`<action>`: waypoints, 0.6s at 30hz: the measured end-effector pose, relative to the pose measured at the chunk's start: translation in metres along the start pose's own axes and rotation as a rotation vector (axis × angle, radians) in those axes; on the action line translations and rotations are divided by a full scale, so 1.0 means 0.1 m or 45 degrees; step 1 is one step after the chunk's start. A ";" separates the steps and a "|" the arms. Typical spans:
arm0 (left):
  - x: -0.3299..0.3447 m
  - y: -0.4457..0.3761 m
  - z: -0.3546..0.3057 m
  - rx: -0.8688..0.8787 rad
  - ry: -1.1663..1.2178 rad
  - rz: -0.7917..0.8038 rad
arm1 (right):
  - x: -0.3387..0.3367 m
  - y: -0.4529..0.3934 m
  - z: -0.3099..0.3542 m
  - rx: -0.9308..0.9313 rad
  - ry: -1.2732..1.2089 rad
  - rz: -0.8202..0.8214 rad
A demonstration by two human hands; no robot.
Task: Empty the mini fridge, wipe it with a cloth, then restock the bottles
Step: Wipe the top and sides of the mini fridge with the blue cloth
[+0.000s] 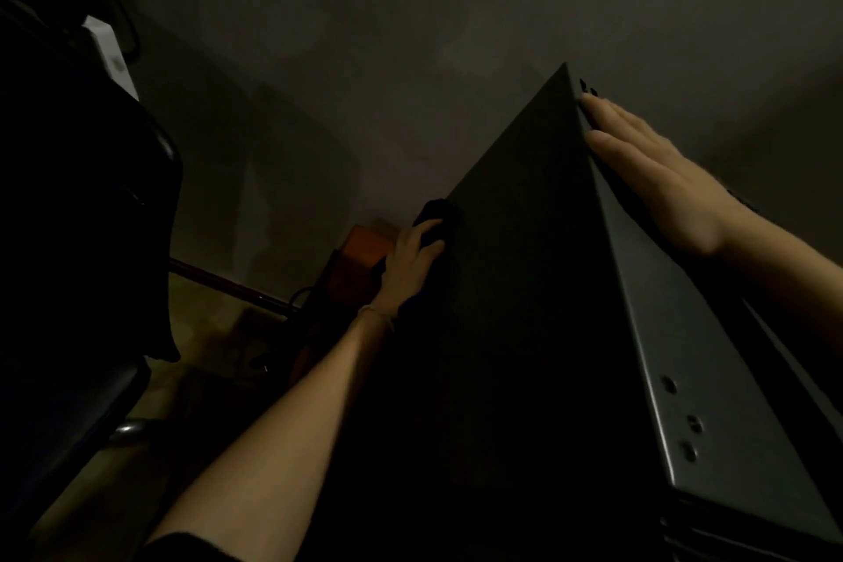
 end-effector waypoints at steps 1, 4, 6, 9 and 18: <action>0.00 0.09 -0.04 0.018 0.002 -0.006 | 0.00 0.00 0.00 0.006 0.003 -0.002; -0.02 0.57 -0.26 0.120 0.004 -0.029 | -0.01 -0.01 0.03 0.002 0.024 0.001; -0.04 1.10 -0.45 0.300 0.012 -0.040 | 0.00 -0.01 0.04 0.008 0.015 -0.002; -0.06 2.06 -0.70 0.585 0.068 -0.018 | 0.01 -0.01 0.03 0.002 0.013 -0.015; 0.04 3.02 -1.08 0.950 -0.007 -0.278 | 0.03 -0.05 -0.16 0.035 0.060 -0.033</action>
Point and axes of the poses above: each hand's wrist, its own y-axis away from the middle knuckle, its own x-axis out of the palm, z = x × y, the point moved 5 cm from there along -y, towards the middle knuckle, and after that the axes turned 15 degrees about -x, right-handed, at the moved point
